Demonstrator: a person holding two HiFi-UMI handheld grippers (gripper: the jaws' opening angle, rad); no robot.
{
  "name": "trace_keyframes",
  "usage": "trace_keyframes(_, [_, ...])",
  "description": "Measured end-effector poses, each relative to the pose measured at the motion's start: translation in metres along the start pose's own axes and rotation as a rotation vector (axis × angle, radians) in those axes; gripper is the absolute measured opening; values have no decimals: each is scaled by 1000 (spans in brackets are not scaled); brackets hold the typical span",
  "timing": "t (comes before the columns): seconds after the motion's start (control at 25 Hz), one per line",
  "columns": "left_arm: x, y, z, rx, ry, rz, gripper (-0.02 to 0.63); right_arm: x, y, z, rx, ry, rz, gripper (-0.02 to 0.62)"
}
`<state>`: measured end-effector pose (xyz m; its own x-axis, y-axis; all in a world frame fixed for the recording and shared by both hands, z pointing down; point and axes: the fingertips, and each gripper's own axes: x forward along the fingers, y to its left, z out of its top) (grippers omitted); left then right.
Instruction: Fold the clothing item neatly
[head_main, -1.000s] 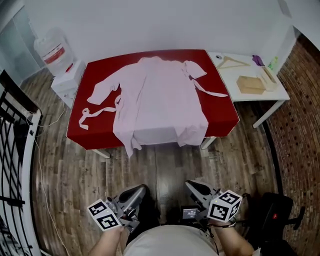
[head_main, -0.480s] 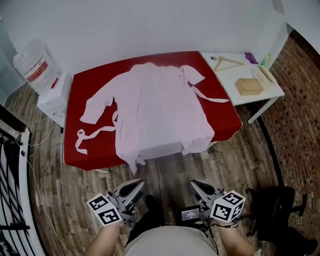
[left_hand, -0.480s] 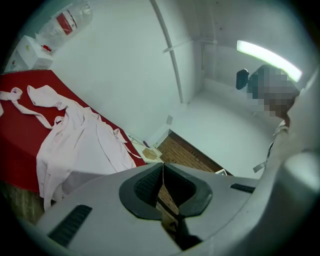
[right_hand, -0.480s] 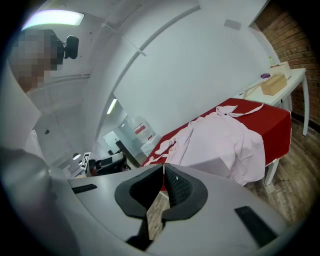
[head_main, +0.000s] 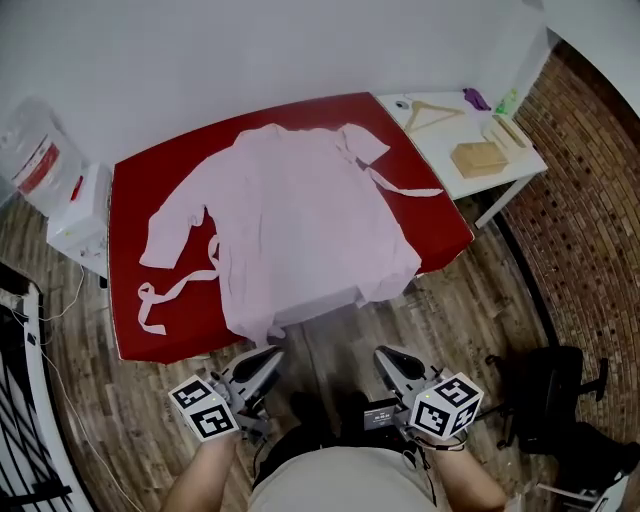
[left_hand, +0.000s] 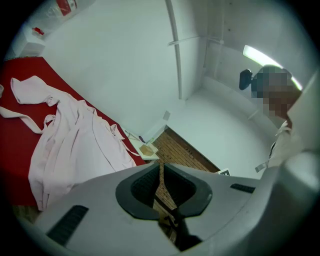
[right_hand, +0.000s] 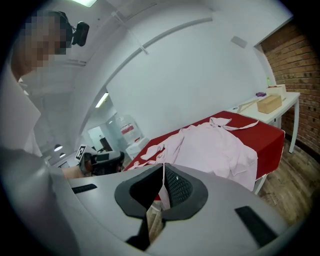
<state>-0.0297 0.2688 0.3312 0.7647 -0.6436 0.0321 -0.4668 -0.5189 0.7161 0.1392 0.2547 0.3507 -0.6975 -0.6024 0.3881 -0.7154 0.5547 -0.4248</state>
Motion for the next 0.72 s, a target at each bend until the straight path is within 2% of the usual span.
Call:
trace_keyframes(0.28, [27, 24, 12, 1, 30, 13, 6, 22, -38, 8, -20, -4, -60, 15])
trace_keyframes(0.52, [63, 62, 35, 11, 38, 102, 7, 52, -81, 15, -61, 48, -61, 15])
trace_keyframes(0.72, [105, 95, 55, 34, 56, 178, 8, 78, -110, 29, -84, 79, -31, 15])
